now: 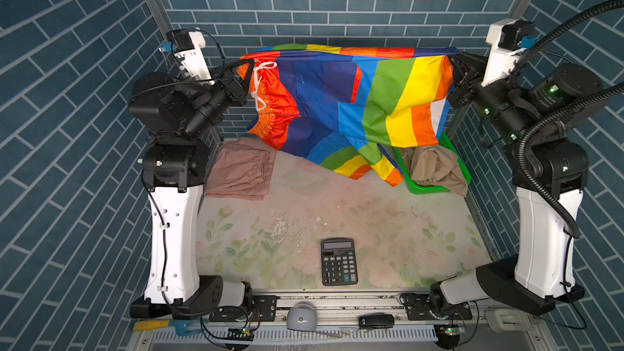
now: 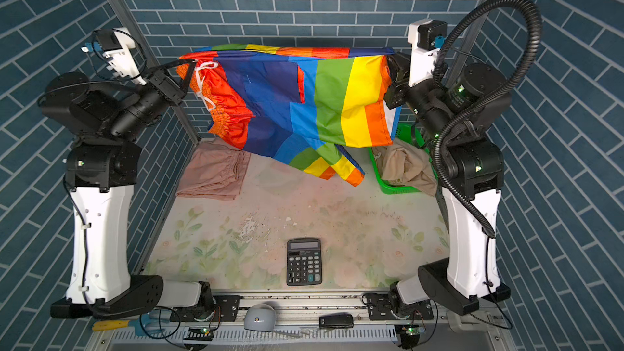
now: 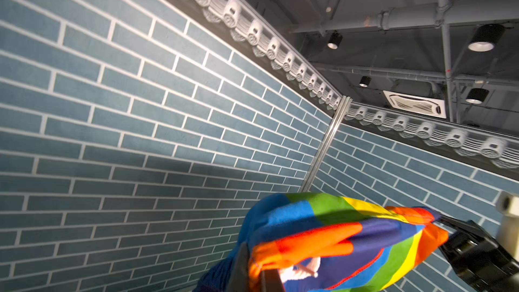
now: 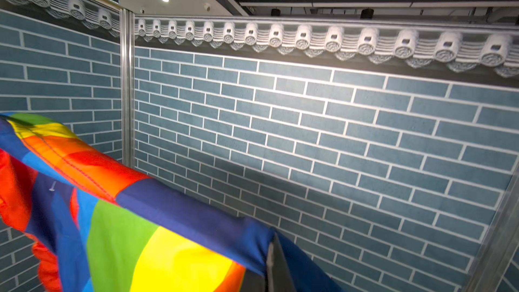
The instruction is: Fold and stack the shorts
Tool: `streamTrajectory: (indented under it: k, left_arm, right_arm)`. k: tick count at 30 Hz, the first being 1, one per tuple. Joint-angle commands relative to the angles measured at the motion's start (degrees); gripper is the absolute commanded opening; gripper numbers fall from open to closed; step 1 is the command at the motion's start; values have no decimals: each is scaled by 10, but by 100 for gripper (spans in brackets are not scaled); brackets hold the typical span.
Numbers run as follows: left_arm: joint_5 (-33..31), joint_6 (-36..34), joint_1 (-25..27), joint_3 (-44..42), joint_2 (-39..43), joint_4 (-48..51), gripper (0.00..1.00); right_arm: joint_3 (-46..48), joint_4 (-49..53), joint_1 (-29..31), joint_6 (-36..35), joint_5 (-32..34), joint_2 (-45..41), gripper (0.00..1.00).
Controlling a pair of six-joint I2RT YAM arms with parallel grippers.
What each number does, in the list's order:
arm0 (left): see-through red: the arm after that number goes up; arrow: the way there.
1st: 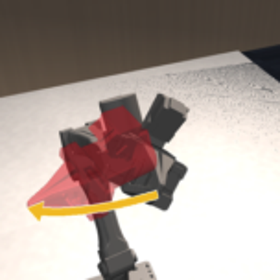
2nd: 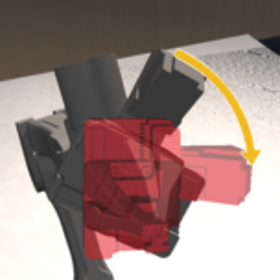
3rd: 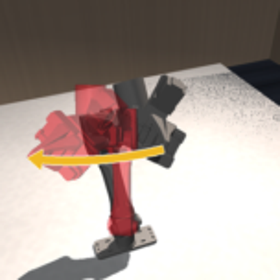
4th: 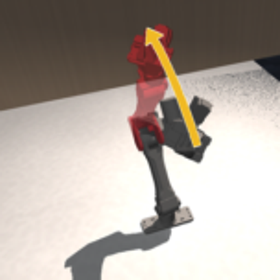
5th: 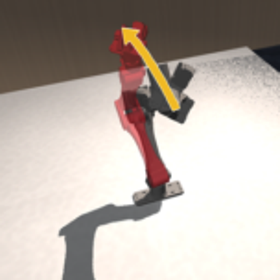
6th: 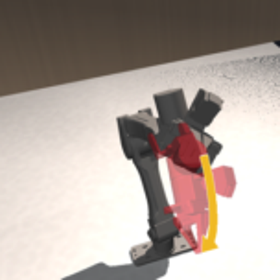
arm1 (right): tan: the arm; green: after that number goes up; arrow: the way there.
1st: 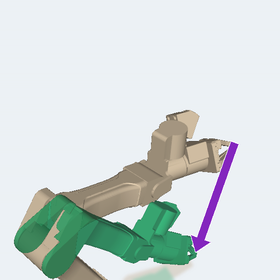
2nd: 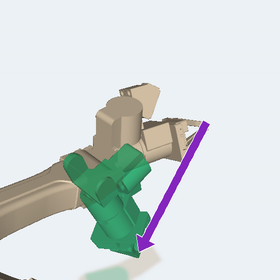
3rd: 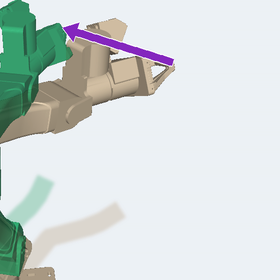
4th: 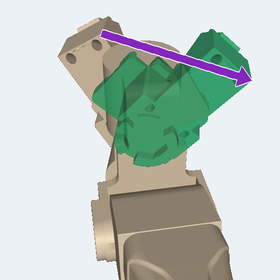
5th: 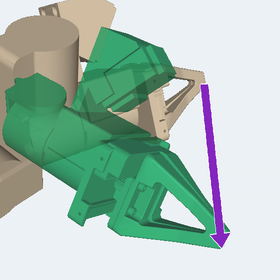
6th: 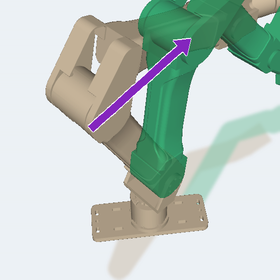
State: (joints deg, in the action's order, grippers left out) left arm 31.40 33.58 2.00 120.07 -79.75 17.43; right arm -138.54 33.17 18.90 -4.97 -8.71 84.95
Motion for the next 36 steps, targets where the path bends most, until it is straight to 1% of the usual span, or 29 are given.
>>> streamTrajectory:
  k: [1,2,4,7,11,15,18,21,26,29,32,36]
  left_arm:
    - [-127,-7,-31,34,-44,54,0]
    - [-135,-9,-33,43,-56,62,0]
    - [-132,0,-43,44,-87,62,0]
    - [-128,7,-47,41,-141,69,0]
    - [-111,10,-49,53,-234,93,0]
    - [-90,21,-49,43,-324,80,0]
    - [-82,30,-48,31,-380,54,0]
    - [-64,39,-47,34,-436,34,0]
    - [-47,44,-41,60,-502,24,0]
    - [-43,46,-39,72,-524,26,0]
    - [-39,45,-39,68,-529,31,0]
    - [-34,32,-40,2,-501,21,1]
  right_arm:
    - [-67,15,-78,28,54,70,0]
    - [-86,22,-94,42,41,94,0]
    - [-113,26,-120,64,7,147,0]
    - [-138,25,-139,73,-12,233,0]
    - [-174,19,-149,70,-30,347,0]
    - [-199,6,-149,61,-44,447,0]
    - [-199,-5,-148,61,-53,485,0]
    - [-198,-15,-147,66,-62,505,0]
    - [-193,-1,-139,66,-70,491,0]
    - [-151,32,-126,63,-71,448,0]
    - [-43,53,-110,65,-62,375,0]
    - [180,24,-72,56,-41,254,0]
